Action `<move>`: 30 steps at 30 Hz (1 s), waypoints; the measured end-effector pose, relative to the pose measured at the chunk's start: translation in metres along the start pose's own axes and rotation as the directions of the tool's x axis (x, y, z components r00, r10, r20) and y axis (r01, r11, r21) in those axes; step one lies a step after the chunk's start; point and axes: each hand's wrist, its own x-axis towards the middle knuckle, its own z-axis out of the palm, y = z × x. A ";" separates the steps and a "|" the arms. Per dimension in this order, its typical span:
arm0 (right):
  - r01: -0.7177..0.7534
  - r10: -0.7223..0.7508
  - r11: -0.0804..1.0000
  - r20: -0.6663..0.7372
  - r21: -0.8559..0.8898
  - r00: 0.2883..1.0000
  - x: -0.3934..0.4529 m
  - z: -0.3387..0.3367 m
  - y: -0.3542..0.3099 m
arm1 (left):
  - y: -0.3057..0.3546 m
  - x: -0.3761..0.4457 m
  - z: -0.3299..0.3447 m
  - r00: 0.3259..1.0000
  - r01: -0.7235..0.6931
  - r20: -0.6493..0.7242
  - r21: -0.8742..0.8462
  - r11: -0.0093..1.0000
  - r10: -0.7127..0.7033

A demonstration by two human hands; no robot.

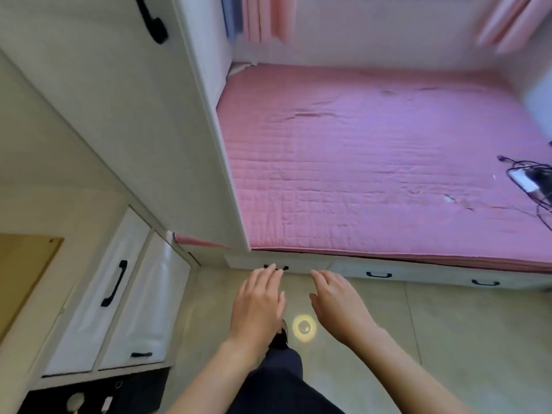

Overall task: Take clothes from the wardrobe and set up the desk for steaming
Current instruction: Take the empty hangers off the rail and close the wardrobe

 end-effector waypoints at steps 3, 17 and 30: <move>-0.005 0.004 0.999 0.029 0.035 1.000 0.022 -0.009 0.021 | 0.007 0.032 0.009 1.000 0.000 0.011 -0.011 1.000 0.000; 0.039 -0.040 0.999 -0.051 -0.013 0.998 0.138 -0.051 0.095 | 0.028 0.189 0.006 0.999 -0.042 0.022 0.035 0.998 0.041; 0.377 -0.383 0.920 -0.043 -0.111 0.923 0.241 -0.090 0.195 | 0.096 0.260 0.029 0.940 0.334 -0.052 -0.058 0.941 -0.337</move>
